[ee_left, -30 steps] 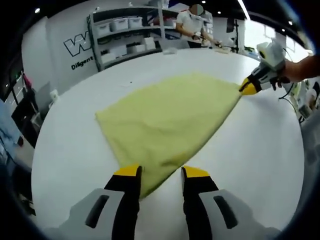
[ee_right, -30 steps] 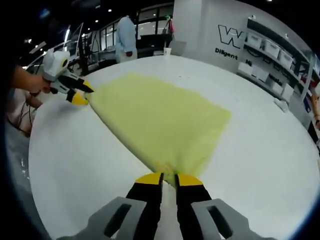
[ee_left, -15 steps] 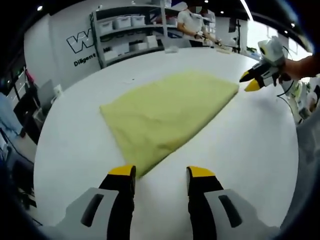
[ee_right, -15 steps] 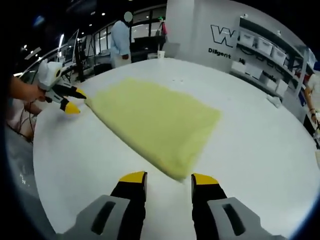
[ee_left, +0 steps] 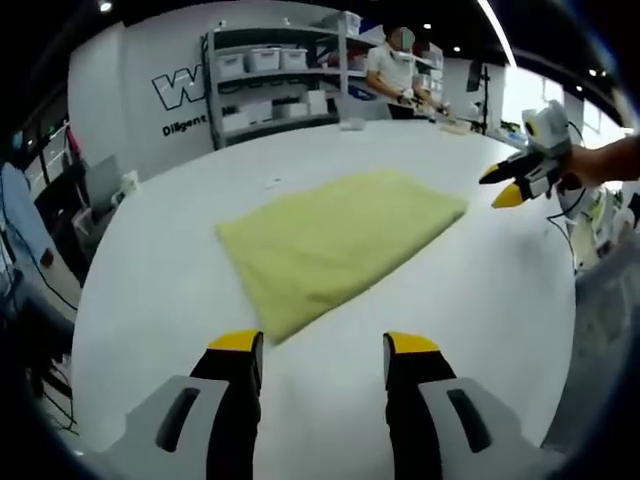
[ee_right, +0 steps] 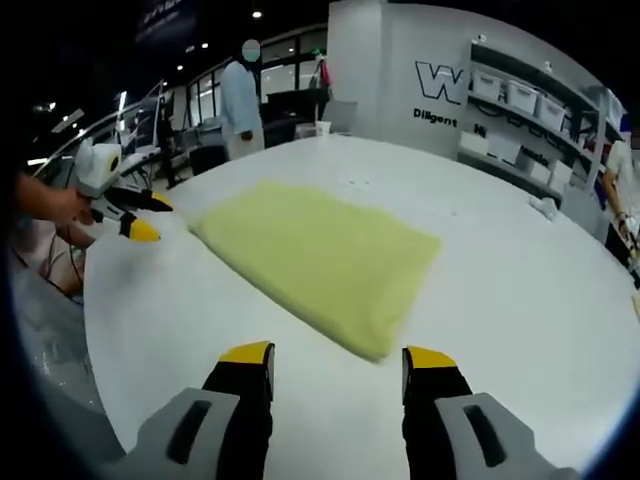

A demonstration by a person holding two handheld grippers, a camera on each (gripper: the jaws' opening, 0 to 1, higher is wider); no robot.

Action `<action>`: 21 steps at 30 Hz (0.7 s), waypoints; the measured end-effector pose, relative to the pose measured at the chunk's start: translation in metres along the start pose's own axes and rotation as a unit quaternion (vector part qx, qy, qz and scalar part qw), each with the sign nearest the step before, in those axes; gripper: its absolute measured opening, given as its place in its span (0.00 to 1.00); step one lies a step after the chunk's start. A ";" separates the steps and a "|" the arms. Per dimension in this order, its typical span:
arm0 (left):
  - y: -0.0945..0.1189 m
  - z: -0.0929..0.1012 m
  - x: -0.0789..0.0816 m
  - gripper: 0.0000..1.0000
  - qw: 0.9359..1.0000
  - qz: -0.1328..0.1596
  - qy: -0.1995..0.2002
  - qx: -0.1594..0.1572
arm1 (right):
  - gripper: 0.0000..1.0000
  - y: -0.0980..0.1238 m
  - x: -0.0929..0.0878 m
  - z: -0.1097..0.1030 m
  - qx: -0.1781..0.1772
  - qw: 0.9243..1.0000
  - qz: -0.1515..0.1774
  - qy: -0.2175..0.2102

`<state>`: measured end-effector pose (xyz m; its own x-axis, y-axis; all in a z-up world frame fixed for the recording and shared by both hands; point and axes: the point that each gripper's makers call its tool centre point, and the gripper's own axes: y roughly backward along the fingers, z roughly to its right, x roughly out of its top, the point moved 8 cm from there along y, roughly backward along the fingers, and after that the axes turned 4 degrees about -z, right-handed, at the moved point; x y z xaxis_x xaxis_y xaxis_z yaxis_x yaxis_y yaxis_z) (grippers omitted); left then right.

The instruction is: Fold the garment on the visible template until the final outline fits inside the template.

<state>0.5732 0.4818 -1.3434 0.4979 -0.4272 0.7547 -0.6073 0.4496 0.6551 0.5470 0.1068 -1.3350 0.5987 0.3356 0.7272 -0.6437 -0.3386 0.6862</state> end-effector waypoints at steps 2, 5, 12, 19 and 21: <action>0.003 0.003 0.002 0.51 1.000 0.010 0.008 -0.001 | 0.52 0.005 0.002 -0.004 0.001 1.000 0.009 -0.002; 0.006 0.008 0.005 0.55 1.000 0.019 0.019 -0.008 | 0.56 0.011 0.005 -0.010 0.000 1.000 0.019 -0.004; 0.015 0.018 0.015 0.64 0.999 0.043 0.031 -0.012 | 0.62 0.024 0.014 -0.020 -0.004 0.999 0.039 0.001; 0.030 0.027 0.020 0.70 0.998 0.053 0.026 -0.010 | 0.71 0.035 0.017 -0.030 -0.008 0.998 0.059 -0.013; 0.035 0.029 0.019 0.72 0.998 0.054 0.029 -0.009 | 0.74 0.036 0.015 -0.035 -0.004 0.998 0.060 -0.014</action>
<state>0.5432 0.4664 -1.3073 0.4657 -0.3302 0.8210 -0.6482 0.5043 0.5705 0.5164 0.1303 -1.2997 0.5301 0.2685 0.8043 -0.7157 -0.3670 0.5942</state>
